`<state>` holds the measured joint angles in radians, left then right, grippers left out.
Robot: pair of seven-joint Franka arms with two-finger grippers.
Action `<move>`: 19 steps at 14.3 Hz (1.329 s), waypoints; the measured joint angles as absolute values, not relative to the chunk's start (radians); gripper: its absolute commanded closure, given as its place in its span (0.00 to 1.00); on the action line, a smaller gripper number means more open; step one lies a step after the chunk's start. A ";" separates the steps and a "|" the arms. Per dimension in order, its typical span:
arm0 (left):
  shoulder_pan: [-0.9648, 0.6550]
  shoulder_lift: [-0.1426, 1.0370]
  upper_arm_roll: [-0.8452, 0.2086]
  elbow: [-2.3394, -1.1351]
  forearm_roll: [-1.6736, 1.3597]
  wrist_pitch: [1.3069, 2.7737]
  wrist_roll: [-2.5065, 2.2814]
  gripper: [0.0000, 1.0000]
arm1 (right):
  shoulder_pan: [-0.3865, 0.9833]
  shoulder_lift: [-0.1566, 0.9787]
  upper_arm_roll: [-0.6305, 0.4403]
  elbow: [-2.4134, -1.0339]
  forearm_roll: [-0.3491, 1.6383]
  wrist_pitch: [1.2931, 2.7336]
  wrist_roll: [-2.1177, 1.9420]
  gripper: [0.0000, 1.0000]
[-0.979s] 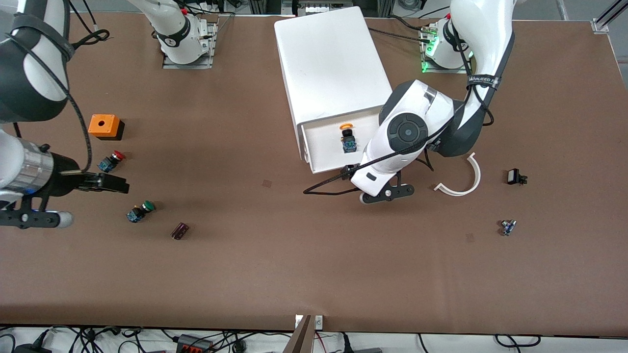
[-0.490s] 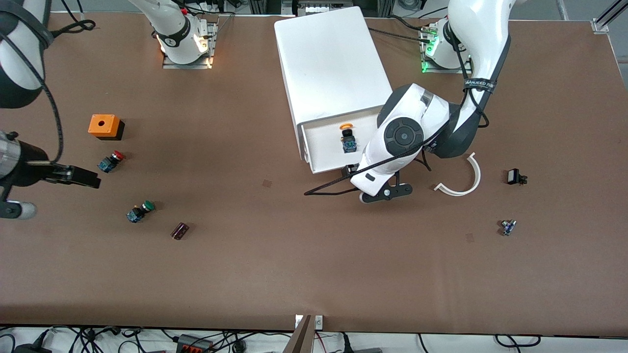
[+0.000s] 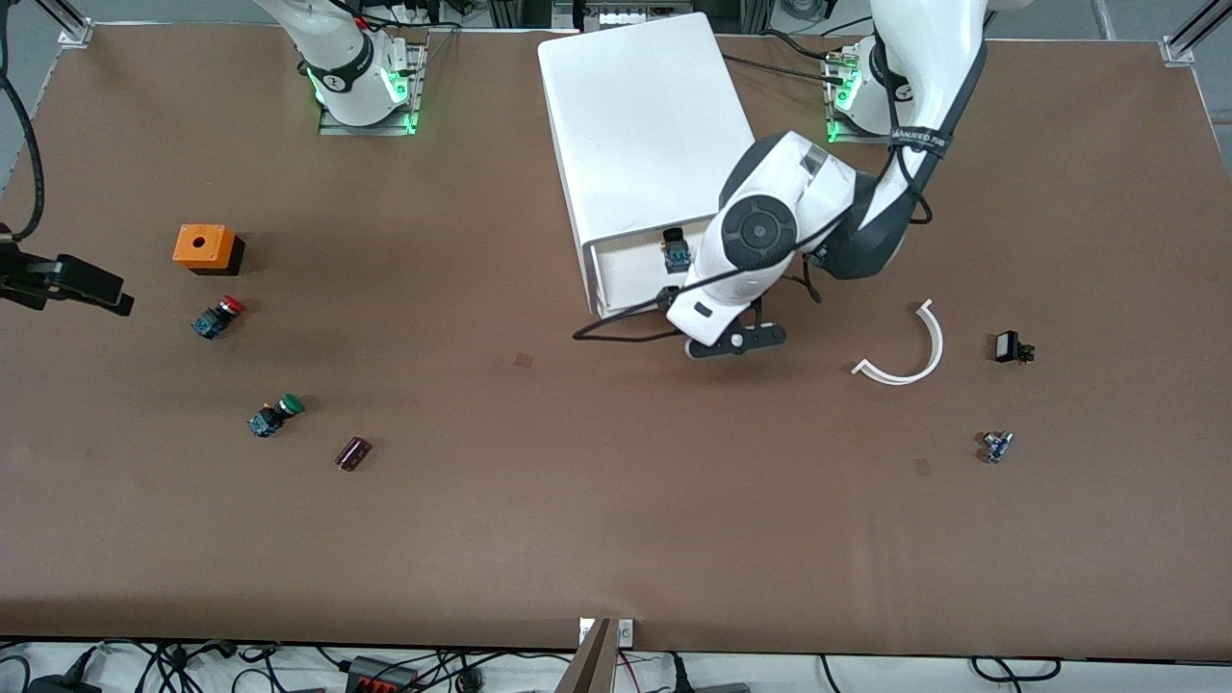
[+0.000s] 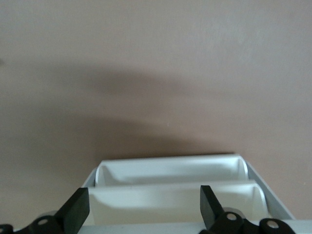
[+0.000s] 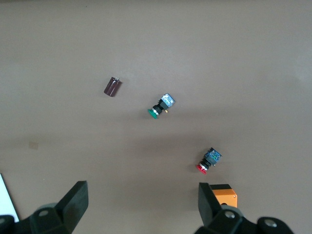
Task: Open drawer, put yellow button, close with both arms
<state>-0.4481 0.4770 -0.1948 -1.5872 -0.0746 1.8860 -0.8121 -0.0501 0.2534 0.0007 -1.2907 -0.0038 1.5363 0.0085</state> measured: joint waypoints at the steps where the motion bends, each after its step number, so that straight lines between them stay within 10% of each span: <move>1: -0.449 0.465 -0.211 -1.611 -0.075 1.886 -0.831 0.00 | -0.051 0.249 0.001 -1.298 -0.004 1.537 0.004 0.00; 19: -0.400 0.444 -0.284 -1.650 -0.070 1.834 -0.867 0.00 | -0.007 0.035 -0.030 -1.630 -0.020 1.662 -0.001 0.00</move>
<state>-0.4003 0.4437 -0.2838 -1.6505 -0.0704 1.8338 -0.8671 -0.0071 0.0351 -0.0296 -1.6303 -0.0198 1.6617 -0.0006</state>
